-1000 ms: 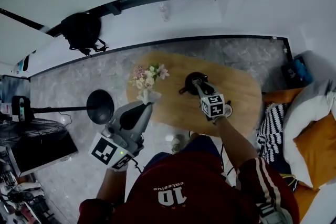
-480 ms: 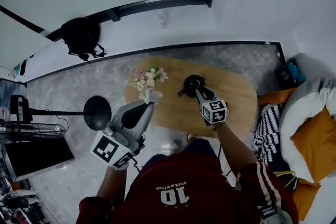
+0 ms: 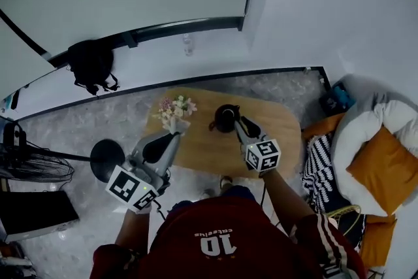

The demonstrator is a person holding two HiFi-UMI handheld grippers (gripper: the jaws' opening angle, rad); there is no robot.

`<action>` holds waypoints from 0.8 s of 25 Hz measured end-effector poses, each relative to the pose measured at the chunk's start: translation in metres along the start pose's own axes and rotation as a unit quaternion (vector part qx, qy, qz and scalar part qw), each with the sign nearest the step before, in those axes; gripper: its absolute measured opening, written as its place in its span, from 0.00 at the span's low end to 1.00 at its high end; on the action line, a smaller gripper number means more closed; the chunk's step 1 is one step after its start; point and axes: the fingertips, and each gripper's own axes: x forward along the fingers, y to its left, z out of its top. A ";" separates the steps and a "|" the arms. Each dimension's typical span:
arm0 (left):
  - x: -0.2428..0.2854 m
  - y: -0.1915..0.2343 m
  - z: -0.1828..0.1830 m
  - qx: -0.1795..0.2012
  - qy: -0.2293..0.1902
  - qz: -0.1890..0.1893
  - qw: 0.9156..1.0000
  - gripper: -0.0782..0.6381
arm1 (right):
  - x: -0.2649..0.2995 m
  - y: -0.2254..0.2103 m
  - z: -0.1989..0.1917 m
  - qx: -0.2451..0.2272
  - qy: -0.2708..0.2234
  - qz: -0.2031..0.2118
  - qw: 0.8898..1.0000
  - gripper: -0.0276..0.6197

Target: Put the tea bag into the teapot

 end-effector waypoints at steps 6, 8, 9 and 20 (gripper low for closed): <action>-0.032 -0.012 0.003 0.003 -0.015 -0.008 1.000 0.11 | -0.058 0.045 0.049 -0.020 -0.056 -0.001 0.998 0.17; -0.041 -0.019 0.004 0.004 -0.021 -0.011 1.000 0.11 | -0.077 0.061 0.062 -0.027 -0.073 0.001 0.997 0.17; -0.045 -0.023 0.005 0.005 -0.024 -0.013 1.000 0.11 | -0.086 0.069 0.069 -0.030 -0.081 0.000 0.996 0.17; -0.077 -0.053 0.019 0.023 -0.045 -0.017 0.999 0.11 | -0.187 0.139 0.146 -0.072 -0.173 -0.021 0.982 0.17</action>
